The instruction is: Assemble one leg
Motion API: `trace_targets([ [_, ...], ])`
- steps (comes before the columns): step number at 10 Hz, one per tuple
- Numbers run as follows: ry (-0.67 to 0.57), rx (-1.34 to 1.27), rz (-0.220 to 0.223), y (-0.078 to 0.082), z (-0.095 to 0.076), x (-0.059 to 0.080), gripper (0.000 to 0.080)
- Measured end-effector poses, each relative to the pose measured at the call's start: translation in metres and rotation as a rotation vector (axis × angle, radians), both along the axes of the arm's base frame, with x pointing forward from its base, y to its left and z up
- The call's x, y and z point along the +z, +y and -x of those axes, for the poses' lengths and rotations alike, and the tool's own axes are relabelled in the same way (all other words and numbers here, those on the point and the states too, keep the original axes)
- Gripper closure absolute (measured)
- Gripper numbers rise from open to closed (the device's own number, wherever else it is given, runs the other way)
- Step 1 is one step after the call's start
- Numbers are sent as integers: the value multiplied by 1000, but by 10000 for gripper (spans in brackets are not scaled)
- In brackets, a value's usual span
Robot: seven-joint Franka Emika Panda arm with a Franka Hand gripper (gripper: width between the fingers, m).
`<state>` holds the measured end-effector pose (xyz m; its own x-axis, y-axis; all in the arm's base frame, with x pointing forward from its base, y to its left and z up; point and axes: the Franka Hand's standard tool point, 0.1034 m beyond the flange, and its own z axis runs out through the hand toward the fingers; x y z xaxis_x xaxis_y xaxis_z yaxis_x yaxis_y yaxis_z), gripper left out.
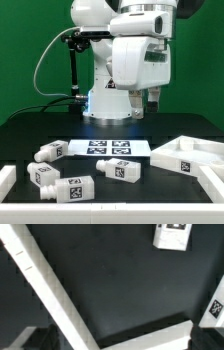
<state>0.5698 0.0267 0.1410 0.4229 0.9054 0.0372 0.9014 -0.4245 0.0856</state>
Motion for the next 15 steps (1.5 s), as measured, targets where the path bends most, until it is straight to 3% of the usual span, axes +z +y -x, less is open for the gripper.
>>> trace_targets([
  [3,62,-100,-11,0,5,5,149],
  [4,39,-109,-15,5,6,0,149],
  [5,31,-142,-25,16,20,-13,149],
  [8,42,-116,-30,-14,47,-64,149],
  [12,42,-111,-31,-15,48,-71,149],
  [15,14,-120,-39,-28,70,-119,149],
])
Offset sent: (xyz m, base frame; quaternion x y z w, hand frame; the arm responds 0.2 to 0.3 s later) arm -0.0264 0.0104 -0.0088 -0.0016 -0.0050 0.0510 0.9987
